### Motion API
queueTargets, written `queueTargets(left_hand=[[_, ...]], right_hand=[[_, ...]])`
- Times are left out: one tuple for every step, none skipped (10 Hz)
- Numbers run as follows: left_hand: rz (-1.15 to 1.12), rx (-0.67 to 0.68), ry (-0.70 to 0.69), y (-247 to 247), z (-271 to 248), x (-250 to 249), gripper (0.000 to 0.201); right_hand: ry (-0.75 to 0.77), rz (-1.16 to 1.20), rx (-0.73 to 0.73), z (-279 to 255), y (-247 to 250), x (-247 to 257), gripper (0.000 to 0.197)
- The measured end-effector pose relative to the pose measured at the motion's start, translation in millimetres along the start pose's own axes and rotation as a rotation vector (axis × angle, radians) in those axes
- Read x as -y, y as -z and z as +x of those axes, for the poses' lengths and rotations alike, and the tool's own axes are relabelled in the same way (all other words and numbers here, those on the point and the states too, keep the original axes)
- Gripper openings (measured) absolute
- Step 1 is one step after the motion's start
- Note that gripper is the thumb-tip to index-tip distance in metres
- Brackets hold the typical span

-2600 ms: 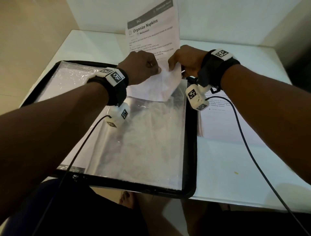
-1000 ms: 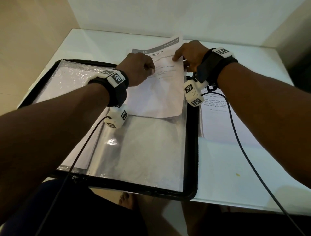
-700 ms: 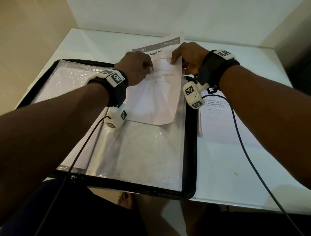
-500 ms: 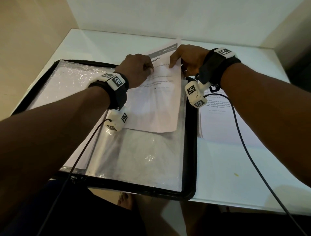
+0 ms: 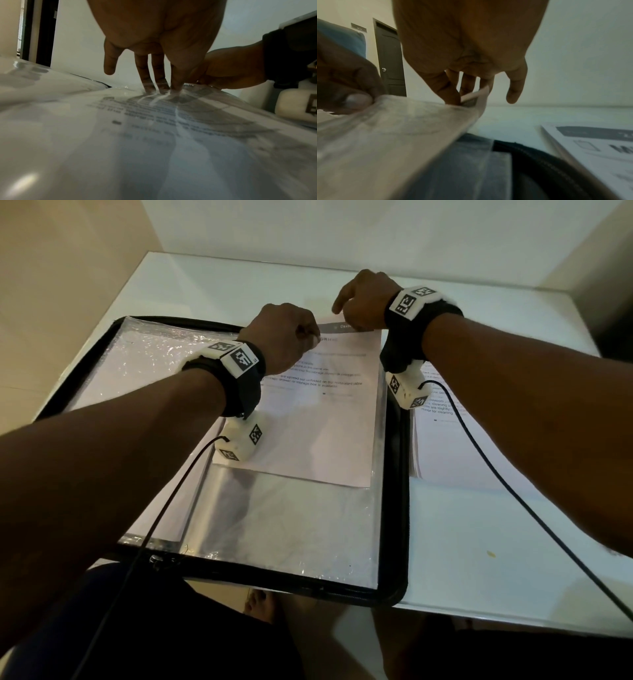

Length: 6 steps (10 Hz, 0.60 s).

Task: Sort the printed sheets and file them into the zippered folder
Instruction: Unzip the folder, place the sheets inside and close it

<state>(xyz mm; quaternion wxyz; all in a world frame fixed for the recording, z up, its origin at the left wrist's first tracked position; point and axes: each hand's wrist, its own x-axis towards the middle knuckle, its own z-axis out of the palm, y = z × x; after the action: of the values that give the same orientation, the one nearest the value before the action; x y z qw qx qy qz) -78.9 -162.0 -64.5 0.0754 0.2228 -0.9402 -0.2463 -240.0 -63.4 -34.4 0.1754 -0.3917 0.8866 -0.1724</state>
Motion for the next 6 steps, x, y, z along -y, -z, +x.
queueTargets(left_hand=[[0.016,0.000,0.000,1,1,0,0.018],[0.031,-0.005,0.003,2,3,1,0.019],[0.050,-0.022,0.000,1,3,1,0.019],[0.090,-0.054,0.004,0,2,2,0.020],[0.099,-0.062,0.022,-1,2,4,0.021],[0.102,-0.061,0.038,-4,3,4,0.022]], right_hand=[[0.013,-0.003,0.006,0,-5,8,0.039],[-0.002,0.014,0.047,1,-7,11,0.035],[0.026,-0.020,0.110,5,-10,9,0.032],[0.180,-0.178,0.148,-6,-14,10,0.031],[0.179,-0.134,0.139,-8,-15,8,0.031],[0.170,-0.119,0.116,-16,-22,7,0.032]])
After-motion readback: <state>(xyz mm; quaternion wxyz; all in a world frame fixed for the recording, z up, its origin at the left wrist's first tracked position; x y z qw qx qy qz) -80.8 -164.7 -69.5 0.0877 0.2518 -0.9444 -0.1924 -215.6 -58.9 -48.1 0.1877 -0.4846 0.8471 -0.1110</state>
